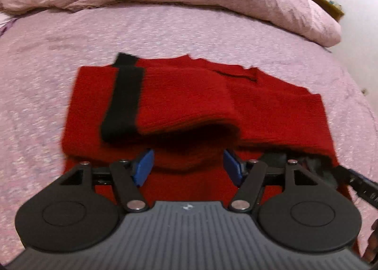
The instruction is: Fold small clothes
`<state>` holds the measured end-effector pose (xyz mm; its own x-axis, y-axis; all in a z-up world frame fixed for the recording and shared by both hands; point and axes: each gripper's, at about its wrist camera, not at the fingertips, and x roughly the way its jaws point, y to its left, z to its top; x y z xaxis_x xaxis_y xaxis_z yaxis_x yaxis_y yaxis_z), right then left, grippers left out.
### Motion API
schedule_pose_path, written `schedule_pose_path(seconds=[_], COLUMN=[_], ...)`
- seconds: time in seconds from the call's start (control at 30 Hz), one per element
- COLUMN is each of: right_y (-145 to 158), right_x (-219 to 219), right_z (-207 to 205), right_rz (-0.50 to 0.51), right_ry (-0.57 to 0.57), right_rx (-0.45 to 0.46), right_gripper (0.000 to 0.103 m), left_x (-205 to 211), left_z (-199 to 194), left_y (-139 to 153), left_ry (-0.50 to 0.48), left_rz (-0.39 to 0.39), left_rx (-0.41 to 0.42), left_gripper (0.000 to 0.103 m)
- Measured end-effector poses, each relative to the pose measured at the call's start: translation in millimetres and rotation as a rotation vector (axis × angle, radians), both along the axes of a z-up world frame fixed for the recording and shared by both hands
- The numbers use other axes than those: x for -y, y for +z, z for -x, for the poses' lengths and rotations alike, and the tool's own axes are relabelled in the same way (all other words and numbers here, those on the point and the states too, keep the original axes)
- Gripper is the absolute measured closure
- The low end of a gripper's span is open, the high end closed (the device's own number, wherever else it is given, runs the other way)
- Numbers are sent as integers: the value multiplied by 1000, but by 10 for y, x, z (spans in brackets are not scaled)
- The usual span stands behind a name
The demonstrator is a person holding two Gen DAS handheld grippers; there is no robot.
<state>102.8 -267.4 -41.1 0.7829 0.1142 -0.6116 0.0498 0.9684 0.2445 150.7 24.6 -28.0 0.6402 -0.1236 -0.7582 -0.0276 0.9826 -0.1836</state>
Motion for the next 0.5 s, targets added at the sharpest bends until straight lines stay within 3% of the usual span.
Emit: schedule_pose_path(seconds=[0.23,0.5], right_y=[74,174], right_x=[-162,-494], right_z=[-17,-141], right_rz=[28,41], right_ry=[57,186], right_rx=[14,13], right_gripper=[51,51], left_x=[-409,-715], left_z=[191,195], left_y=[-52,-158], left_ry=[126,212], left_rz=[-63,-13], left_rx=[-14,-46], left_gripper=[31,31])
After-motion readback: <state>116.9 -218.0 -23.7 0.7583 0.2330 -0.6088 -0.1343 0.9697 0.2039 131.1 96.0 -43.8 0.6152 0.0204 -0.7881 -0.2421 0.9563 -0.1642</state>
